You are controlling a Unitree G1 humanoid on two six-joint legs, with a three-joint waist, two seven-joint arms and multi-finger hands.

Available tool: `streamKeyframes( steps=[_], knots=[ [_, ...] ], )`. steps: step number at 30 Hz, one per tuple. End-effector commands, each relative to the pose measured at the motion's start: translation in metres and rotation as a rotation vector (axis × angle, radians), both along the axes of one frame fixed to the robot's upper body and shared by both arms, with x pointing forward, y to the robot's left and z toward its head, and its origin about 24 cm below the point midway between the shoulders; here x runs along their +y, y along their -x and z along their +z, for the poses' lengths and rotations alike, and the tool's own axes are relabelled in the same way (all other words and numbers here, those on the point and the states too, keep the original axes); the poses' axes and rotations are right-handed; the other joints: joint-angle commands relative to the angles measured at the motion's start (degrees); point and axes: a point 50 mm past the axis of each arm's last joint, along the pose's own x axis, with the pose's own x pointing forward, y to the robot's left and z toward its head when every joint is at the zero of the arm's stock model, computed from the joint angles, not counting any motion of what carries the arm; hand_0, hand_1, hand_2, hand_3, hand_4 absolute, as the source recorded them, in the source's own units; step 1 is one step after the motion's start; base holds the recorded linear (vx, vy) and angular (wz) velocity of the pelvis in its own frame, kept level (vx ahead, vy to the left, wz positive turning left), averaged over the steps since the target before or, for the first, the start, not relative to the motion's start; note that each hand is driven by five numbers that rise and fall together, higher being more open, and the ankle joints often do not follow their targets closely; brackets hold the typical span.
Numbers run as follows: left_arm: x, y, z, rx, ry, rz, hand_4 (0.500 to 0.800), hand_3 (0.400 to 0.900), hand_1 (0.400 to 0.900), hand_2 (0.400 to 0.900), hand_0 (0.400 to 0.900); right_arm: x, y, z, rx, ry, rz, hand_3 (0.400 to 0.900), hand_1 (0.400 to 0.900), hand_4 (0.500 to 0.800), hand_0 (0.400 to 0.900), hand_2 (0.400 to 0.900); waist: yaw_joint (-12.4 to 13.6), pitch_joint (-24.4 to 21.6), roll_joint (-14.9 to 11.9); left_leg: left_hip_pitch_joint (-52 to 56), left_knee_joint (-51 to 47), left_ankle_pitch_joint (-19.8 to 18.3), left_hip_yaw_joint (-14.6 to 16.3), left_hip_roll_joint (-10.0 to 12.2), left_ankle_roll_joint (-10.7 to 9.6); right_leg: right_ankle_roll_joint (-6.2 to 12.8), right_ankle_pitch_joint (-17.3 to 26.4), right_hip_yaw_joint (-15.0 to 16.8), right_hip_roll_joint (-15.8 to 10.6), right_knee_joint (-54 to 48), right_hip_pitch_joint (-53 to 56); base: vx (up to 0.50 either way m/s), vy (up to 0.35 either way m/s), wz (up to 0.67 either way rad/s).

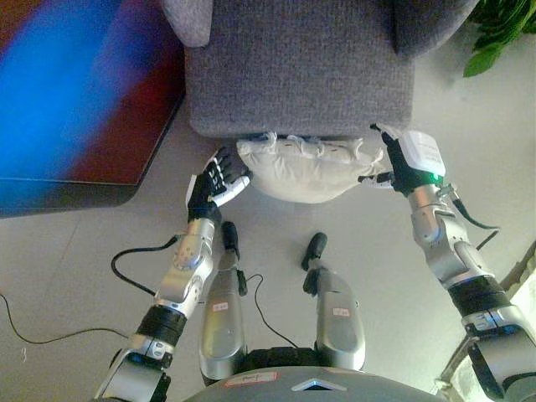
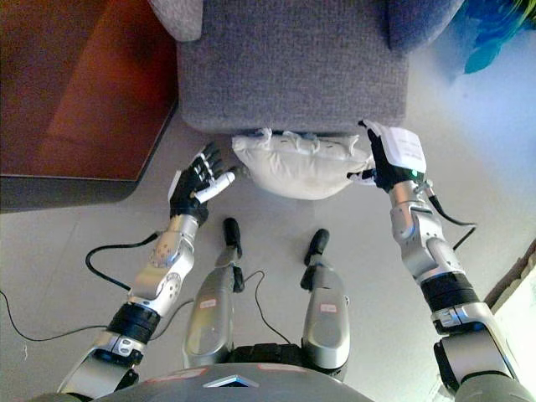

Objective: Pick up the pillow and put it on the sofa.

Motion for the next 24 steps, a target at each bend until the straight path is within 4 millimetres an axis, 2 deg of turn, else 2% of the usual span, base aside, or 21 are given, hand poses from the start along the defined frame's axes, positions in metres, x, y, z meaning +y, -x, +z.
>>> streamKeyframes(
  steps=[1, 4, 11, 17, 18, 24],
  knots=[
    [0.012, -0.004, 0.046, -0.241, 0.062, 0.060, 0.800, 0.900, 0.900, 0.900, 0.900, 0.023, -0.012, 0.046, -0.231, 0.018, 0.084, 0.900, 0.900, 0.800, 0.900, 0.900, 0.28, -2.12, -1.89, 2.64, 11.13, -12.57, -0.30, 2.85, -1.25, 4.44, 6.33, 4.70, -4.96, 2.93, -5.99, -0.01, 0.008, -0.03],
    [0.013, -0.007, 0.061, -0.301, 0.070, 0.077, 0.800, 0.900, 0.900, 0.900, 0.900, 0.025, -0.015, 0.054, -0.266, -0.004, 0.088, 0.900, 0.900, 0.800, 0.900, 0.900, -0.18, -0.81, -1.80, -2.46, 15.39, -14.49, -0.76, 2.28, -1.13, 4.40, 5.55, 6.10, -5.29, 6.19, -10.69, -0.01, 0.008, 0.01],
    [0.015, -0.012, 0.079, -0.377, 0.076, 0.107, 0.800, 0.900, 0.900, 0.900, 0.900, 0.025, -0.023, 0.070, -0.336, -0.058, 0.063, 0.900, 0.900, 0.800, 0.900, 0.900, -0.46, 0.38, -1.43, -14.03, 27.21, -19.29, -1.59, 2.00, -0.79, 3.93, 2.89, 8.55, -5.81, 13.96, -19.99, -0.03, 0.025, 0.00],
    [0.017, -0.015, 0.098, -0.453, 0.074, 0.134, 0.800, 0.900, 0.900, 0.900, 0.900, 0.023, -0.034, 0.102, -0.430, -0.070, 0.047, 0.900, 0.900, 0.800, 0.900, 0.900, -0.16, 1.87, -0.60, -24.80, 35.80, -21.96, -2.50, 1.28, -0.32, 3.84, 0.41, 10.35, -6.64, 21.33, -29.15, -0.03, 0.027, 0.02],
    [0.018, -0.015, 0.099, -0.456, 0.073, 0.139, 0.800, 0.900, 0.900, 0.900, 0.900, 0.023, -0.036, 0.104, -0.432, -0.073, 0.042, 0.900, 0.900, 0.800, 0.900, 0.900, 0.20, 1.70, -0.35, -25.45, 36.83, -23.73, -3.14, 1.40, -0.58, 4.56, -1.32, 10.89, -6.44, 22.93, -29.96, 0.07, 0.023, -0.05],
    [0.019, -0.019, 0.115, -0.511, 0.072, 0.156, 0.800, 0.900, 0.900, 0.900, 0.900, 0.024, -0.047, 0.133, -0.502, -0.099, 0.029, 0.900, 0.900, 0.800, 0.900, 0.900, 1.08, 3.10, -0.44, -33.38, 40.78, -23.96, -4.58, 0.67, -0.17, 4.50, -1.51, 10.95, -6.76, 26.14, -36.63, -0.03, 0.003, 0.04]
  ],
)
